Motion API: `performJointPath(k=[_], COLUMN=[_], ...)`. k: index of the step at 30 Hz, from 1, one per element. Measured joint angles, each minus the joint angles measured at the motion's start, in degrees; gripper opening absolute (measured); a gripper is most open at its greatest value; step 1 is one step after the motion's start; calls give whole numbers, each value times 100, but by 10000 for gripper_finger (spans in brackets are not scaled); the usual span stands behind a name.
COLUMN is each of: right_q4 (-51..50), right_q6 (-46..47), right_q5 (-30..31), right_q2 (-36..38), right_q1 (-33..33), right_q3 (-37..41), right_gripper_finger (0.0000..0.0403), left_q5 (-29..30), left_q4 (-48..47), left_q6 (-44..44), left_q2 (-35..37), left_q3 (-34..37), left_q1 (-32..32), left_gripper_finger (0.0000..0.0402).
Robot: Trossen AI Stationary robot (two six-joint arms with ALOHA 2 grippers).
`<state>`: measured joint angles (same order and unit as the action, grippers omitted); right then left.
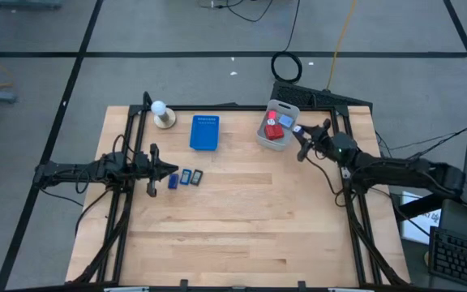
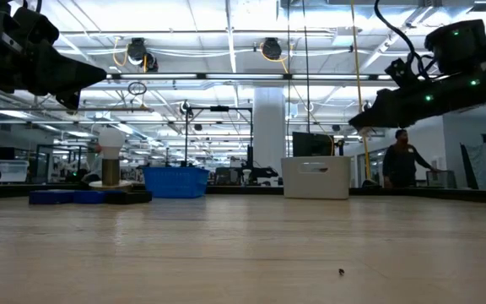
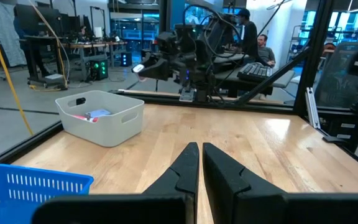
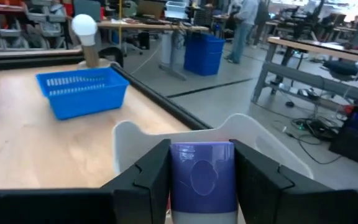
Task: Pick & Place Office items
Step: Put the violet charger adapter into the gray bin
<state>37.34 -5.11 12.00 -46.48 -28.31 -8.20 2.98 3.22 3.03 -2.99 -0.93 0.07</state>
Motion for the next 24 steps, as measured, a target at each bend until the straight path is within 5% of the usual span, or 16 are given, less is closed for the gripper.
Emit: performJointPath(k=[5, 12, 24], right_q4=[-478, -1752, -2345], right_q6=[118, 579, 747], right_q5=[-477, -502, -473], right_q2=[-465, -1679, -3782], right_q1=[-394, -654, -918], right_q3=[-627, -2003, -3528], right_gripper_finger=[135, 135, 135], left_q5=[0, 0, 0], left_q4=[-2, -2, -2], left_q6=[-1, 0, -2], left_q2=[0, 0, -2], left_q3=[0, 0, 0], left_q1=[0, 0, -2], left_gripper_finger=[21, 21, 21])
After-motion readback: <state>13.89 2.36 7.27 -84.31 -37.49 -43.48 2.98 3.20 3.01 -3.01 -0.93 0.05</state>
